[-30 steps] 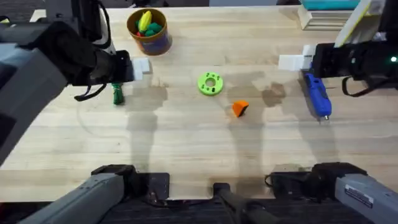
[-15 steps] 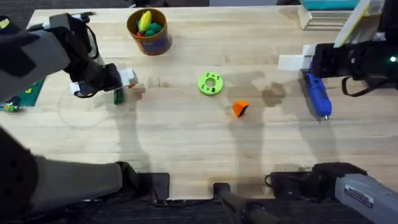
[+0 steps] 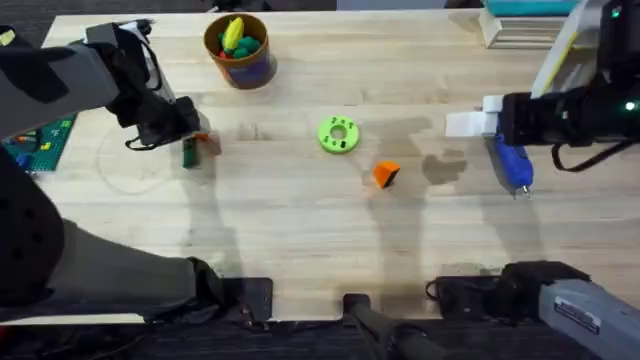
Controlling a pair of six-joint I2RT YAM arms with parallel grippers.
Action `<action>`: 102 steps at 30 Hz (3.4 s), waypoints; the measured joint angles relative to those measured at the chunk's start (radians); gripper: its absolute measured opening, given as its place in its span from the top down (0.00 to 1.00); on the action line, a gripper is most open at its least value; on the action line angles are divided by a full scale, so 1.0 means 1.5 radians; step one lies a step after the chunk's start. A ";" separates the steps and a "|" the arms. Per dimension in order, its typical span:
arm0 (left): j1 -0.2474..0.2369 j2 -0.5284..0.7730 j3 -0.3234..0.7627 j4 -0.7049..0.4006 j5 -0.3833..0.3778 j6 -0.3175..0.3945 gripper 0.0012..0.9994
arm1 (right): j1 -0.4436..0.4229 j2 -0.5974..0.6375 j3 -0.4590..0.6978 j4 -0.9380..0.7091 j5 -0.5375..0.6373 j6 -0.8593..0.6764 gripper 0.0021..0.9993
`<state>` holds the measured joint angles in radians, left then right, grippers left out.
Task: Pick up the gripper from the table and insert it into the empty holder that is missing its gripper. Then pick up a screw, insert it into the mounting hole, and use the screwdriver to tighten it. Finally, clean up the table by picking up the vegetable and placing it into the bucket.
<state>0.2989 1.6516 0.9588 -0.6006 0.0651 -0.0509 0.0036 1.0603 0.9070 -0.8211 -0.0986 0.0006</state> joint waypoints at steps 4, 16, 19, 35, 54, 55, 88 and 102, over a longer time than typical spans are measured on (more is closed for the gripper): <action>0.018 0.003 0.000 -0.003 -0.027 -0.001 0.14 | 0.000 0.000 0.000 -0.038 0.000 0.000 0.01; 0.009 -0.089 -0.012 -0.043 0.035 0.006 0.01 | 0.000 0.000 0.000 -0.027 0.000 0.000 0.01; 0.009 -0.270 -0.012 -0.095 0.076 0.012 0.01 | 0.000 0.000 0.000 -0.003 0.000 0.000 0.01; 0.009 -0.704 -0.012 -0.053 0.329 0.069 0.01 | 0.000 0.000 0.000 0.149 0.000 0.000 0.01; 0.009 -0.738 -0.012 -0.168 0.373 0.076 0.01 | 0.000 0.000 0.000 -0.117 0.000 0.000 0.01; 0.009 -0.738 -0.012 -0.194 0.373 0.076 0.01 | 0.000 0.000 0.000 -0.136 0.000 0.000 0.01; -0.177 -1.097 -0.626 0.343 0.453 -0.012 0.01 | 0.000 0.000 0.000 -0.259 0.000 0.000 0.01; -0.225 -1.097 -0.626 0.343 0.463 -0.015 0.01 | 0.000 0.000 0.000 -0.260 0.000 0.000 0.01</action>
<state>-0.0380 0.0055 0.0193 -0.0855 0.7597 -0.0731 0.0036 1.0603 0.9073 -1.2106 -0.0986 0.0010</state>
